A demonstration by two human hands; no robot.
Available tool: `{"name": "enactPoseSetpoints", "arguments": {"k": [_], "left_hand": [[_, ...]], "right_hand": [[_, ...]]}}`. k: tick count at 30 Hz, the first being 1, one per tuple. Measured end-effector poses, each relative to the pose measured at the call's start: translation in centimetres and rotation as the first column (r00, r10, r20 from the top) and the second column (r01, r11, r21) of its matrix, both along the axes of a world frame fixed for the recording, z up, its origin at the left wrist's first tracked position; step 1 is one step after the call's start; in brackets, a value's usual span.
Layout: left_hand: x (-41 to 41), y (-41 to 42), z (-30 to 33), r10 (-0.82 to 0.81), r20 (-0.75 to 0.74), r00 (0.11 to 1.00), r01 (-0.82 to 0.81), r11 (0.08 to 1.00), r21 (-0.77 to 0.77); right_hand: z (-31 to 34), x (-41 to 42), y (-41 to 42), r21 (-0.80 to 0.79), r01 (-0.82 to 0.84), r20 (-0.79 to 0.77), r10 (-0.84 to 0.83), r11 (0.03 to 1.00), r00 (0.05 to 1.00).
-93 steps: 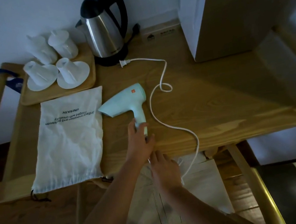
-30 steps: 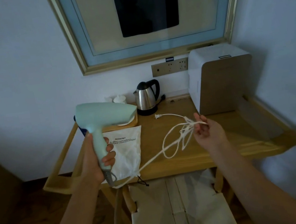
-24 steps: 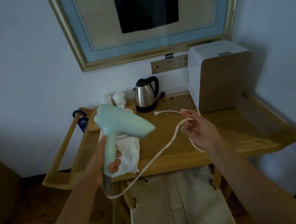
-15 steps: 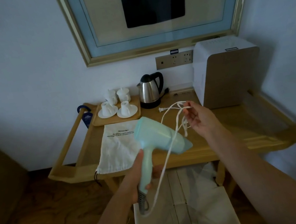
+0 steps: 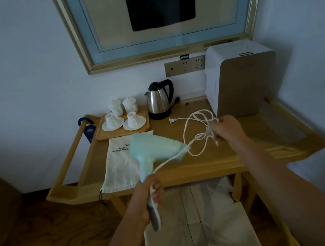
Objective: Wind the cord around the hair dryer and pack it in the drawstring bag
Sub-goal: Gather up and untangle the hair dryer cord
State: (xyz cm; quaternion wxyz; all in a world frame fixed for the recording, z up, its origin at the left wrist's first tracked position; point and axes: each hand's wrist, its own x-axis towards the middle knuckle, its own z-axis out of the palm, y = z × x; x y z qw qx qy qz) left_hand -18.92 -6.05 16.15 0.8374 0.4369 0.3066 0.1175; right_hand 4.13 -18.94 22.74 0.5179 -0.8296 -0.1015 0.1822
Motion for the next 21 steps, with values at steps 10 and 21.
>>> {"name": "enactPoseSetpoints", "arguments": {"k": [10, 21], "left_hand": [[0.8, 0.8, 3.4, -0.148, 0.213, 0.966, 0.162, 0.986, -0.048], [-2.6, 1.2, 5.2, -0.36, 0.183, 0.915, 0.292, 0.903, 0.316]], "right_hand": [[-5.3, -9.2, 1.4, 0.284, -0.624, -0.084, 0.667, 0.728, 0.741], [-3.8, -5.2, -0.8, -0.088, -0.739, -0.023, 0.74, 0.668, 0.672]]}}
